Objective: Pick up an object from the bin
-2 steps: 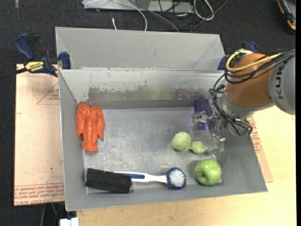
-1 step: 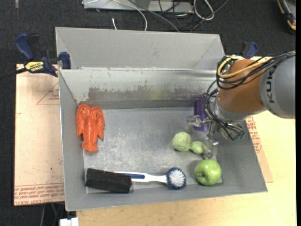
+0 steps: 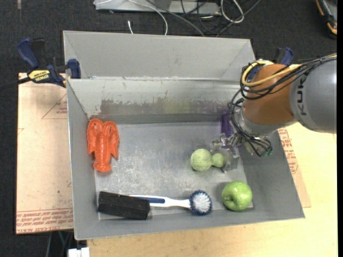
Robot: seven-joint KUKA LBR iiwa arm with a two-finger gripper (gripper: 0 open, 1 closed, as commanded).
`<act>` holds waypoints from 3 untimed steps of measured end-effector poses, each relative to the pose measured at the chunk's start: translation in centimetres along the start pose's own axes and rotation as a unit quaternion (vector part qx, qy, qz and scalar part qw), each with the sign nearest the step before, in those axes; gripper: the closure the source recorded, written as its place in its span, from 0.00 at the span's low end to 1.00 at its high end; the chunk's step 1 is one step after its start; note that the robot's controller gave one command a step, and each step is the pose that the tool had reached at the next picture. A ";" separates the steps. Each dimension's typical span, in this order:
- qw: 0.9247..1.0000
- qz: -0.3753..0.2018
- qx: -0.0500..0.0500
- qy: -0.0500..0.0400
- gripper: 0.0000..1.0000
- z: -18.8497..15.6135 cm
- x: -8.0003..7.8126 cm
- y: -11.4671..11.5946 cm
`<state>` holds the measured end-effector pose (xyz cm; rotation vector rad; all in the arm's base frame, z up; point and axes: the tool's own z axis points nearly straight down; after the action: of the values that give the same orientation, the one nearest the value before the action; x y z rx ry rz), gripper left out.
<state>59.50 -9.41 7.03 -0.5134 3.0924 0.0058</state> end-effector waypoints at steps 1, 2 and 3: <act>1.000 0.000 0.000 0.000 1.00 0.0 0.0 0.0; 1.000 -0.010 -0.001 0.000 1.00 -10.4 0.3 -0.6; 1.000 -0.011 -0.002 0.002 1.00 -13.3 0.7 -0.1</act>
Offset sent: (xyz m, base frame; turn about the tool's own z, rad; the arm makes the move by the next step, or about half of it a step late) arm -0.0019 -0.0082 0.1107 -0.0243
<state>58.82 -9.81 20.31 -0.5494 3.0918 0.0120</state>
